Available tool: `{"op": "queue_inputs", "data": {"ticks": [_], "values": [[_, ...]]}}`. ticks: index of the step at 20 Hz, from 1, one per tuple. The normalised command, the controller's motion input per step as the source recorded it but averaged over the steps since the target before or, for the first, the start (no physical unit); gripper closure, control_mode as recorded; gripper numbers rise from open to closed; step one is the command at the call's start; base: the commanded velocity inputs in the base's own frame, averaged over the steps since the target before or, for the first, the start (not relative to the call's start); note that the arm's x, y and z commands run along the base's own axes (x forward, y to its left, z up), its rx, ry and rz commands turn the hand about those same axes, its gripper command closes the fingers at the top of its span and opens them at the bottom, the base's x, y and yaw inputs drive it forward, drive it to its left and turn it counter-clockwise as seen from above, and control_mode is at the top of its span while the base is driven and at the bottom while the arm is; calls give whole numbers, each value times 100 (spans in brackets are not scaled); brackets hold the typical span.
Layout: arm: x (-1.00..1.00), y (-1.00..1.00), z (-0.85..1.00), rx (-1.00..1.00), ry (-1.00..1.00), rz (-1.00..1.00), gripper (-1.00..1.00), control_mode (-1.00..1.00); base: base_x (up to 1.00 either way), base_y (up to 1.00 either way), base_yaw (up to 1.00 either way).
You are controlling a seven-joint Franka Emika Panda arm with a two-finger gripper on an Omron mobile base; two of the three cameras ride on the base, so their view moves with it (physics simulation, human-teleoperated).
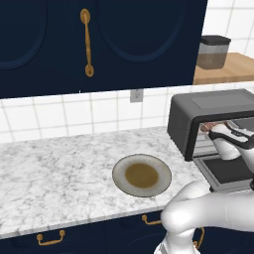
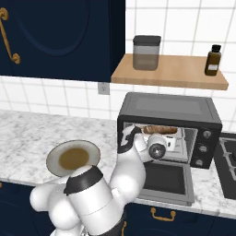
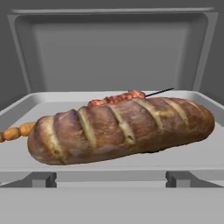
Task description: Pick up the kebab skewer and baguette bread, and place them inside the toaster oven. Close the toaster oven door and start by setting the timer.
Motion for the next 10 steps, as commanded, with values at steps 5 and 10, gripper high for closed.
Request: {"op": "queue_inputs", "data": {"ticks": [5,10], "values": [[-53,0,0,0,0,0,-100,-100,0,0,0],[-54,0,0,0,0,0,-100,-100,0,0,0]]}}
